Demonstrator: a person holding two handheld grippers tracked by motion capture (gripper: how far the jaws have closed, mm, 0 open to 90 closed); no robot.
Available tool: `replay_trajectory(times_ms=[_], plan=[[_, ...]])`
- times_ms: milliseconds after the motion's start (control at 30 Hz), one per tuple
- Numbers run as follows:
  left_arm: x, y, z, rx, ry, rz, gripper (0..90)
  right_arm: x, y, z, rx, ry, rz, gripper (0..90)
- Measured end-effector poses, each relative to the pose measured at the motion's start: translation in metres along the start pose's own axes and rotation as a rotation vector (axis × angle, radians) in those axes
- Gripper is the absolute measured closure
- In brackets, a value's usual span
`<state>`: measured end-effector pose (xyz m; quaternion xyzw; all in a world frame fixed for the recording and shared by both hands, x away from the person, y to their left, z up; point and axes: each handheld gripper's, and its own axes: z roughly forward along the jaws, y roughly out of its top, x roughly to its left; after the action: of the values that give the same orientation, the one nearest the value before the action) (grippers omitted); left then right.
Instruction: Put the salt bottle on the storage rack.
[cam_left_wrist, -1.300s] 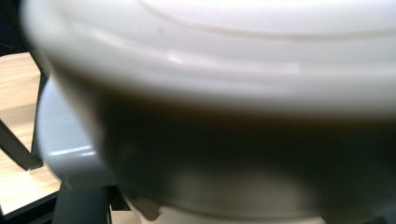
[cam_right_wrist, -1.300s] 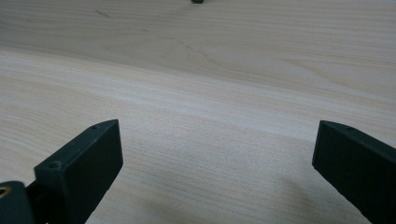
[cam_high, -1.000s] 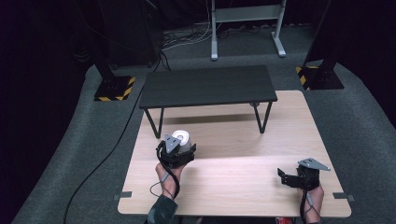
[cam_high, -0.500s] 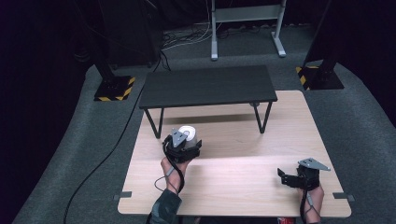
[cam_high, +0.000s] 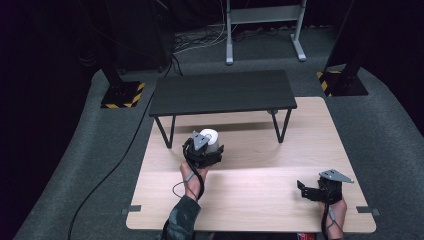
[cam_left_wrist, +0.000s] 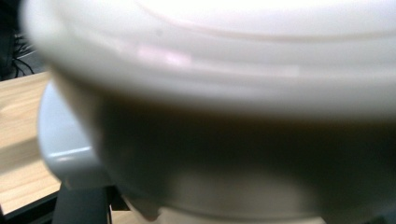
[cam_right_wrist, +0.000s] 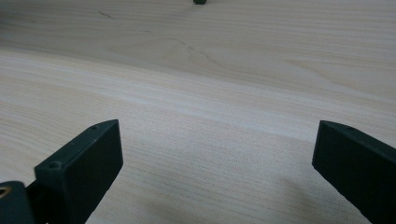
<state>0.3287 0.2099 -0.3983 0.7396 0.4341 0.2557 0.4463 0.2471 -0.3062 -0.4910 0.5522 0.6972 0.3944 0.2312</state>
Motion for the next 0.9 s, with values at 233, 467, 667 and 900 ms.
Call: replay_trajectory(times_ms=[233,467,667,900], plan=[[-0.003,0.011,0.006,-0.006,-0.012,0.014,28.9,0.0,0.0,0.0,-0.002,0.0,0.0,0.5],[-0.006,0.024,0.011,-0.014,-0.026,0.04,28.9,0.0,0.0,0.0,-0.003,0.001,0.001,0.5],[-0.009,0.039,0.015,-0.021,-0.042,0.054,28.9,0.0,-0.001,0.0,-0.004,0.002,0.002,0.5],[-0.012,0.056,0.018,-0.026,-0.055,0.08,29.0,-0.001,-0.001,-0.001,-0.004,0.003,0.002,0.5]])
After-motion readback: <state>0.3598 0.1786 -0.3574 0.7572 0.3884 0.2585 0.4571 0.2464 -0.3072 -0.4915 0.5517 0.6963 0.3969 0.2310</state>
